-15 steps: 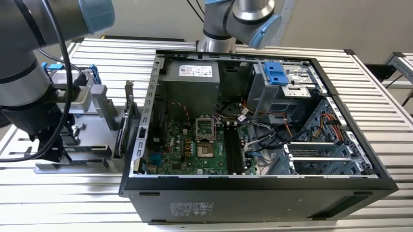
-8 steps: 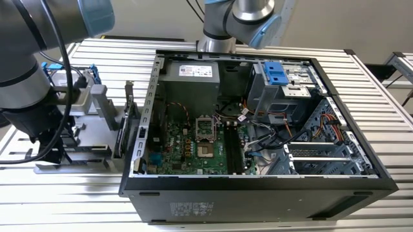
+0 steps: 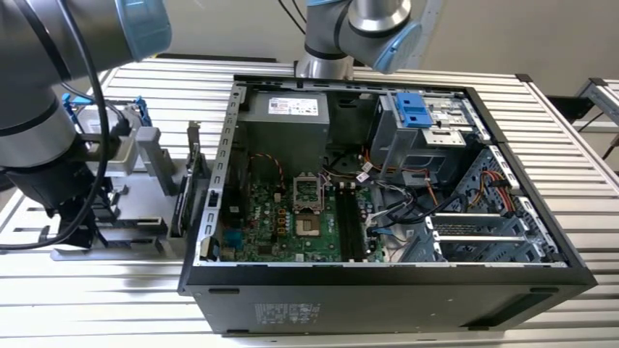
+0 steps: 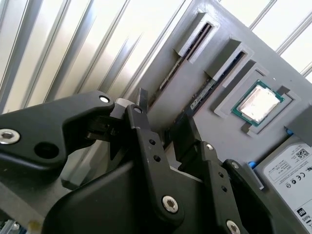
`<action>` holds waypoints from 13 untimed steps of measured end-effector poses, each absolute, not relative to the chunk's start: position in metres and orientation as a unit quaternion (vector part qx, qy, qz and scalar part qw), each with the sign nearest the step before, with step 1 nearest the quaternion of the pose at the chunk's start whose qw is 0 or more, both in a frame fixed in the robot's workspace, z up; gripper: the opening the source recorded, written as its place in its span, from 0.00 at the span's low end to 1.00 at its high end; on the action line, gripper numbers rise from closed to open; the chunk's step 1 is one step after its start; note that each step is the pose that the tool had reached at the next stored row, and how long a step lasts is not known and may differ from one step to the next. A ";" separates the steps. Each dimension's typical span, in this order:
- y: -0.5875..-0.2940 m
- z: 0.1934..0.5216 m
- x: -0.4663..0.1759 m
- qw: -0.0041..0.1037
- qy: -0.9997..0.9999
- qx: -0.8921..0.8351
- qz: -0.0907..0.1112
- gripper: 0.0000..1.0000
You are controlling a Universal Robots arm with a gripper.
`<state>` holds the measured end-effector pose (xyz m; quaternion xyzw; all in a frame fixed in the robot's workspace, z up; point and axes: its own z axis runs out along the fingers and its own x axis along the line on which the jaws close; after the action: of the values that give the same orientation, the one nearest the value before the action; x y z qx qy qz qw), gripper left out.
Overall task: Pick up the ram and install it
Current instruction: 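Pick up the ram and move it above insertion slot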
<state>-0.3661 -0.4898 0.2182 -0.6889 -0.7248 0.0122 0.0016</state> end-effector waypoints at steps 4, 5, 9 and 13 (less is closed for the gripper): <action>-0.490 0.215 -0.367 0.002 -0.725 -0.689 0.012 1.00; -0.490 0.214 -0.367 0.002 -0.725 -0.689 0.012 1.00; -0.490 0.212 -0.368 0.002 -0.725 -0.689 0.012 1.00; -0.491 0.209 -0.369 0.002 -0.725 -0.689 0.012 1.00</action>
<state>-0.3688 -0.4906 0.2089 -0.6888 -0.7248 0.0122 0.0016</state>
